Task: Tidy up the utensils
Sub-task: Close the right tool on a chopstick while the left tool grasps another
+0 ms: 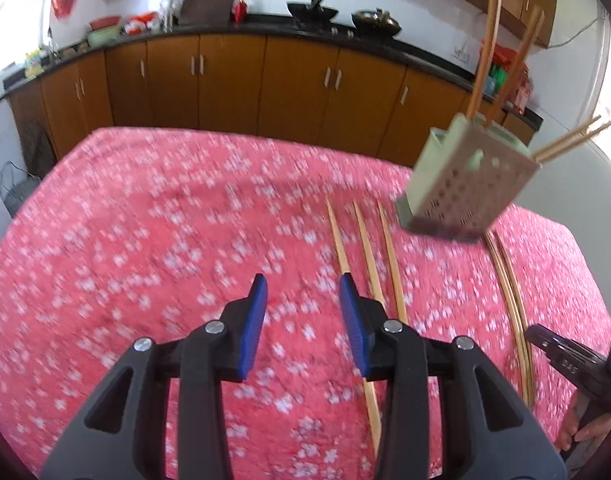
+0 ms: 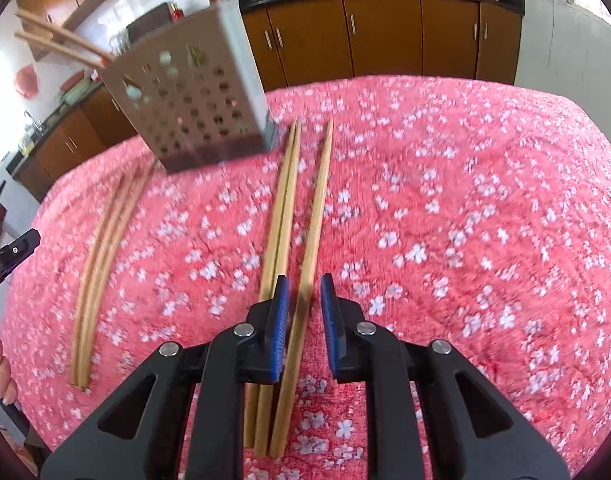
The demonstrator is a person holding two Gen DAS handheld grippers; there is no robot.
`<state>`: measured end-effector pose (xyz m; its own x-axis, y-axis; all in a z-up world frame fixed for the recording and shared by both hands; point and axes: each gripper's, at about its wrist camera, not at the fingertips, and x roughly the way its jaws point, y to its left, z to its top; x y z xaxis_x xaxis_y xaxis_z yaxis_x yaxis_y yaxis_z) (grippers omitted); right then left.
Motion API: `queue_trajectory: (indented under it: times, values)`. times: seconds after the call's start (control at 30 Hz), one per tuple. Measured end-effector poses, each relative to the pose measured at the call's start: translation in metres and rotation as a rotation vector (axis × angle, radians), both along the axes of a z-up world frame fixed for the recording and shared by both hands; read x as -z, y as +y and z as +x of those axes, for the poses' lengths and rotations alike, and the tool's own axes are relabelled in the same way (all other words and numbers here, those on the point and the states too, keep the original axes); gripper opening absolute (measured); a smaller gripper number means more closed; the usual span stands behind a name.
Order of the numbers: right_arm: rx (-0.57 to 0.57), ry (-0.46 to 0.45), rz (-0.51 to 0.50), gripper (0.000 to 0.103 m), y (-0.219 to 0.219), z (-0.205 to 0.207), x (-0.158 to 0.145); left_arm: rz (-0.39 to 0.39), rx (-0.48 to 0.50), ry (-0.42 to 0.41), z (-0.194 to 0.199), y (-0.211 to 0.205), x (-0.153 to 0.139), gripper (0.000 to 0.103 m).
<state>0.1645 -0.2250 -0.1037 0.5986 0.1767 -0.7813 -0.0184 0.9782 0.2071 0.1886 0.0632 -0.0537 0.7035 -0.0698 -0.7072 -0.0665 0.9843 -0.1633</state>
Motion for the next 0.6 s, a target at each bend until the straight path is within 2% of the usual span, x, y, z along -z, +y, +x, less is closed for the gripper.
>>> queue_trajectory:
  times: [0.1, 0.27, 0.43, 0.6]
  values:
    - [0.008, -0.012, -0.035, 0.008, -0.004, 0.001, 0.003, -0.015, 0.03, 0.025, 0.0, -0.009, 0.009, 0.037]
    - [0.102, -0.008, -0.041, 0.008, -0.029, 0.006, 0.003, -0.012, 0.082, 0.07, 0.003, -0.027, 0.026, 0.03]
    - [0.1, -0.014, -0.065, 0.008, -0.037, 0.003, 0.002, 0.006, 0.103, 0.124, 0.007, -0.039, 0.042, 0.019]
    - [0.082, -0.029, -0.1, 0.008, -0.031, -0.002, 0.004, 0.104, 0.106, 0.115, 0.007, -0.052, 0.046, 0.011]
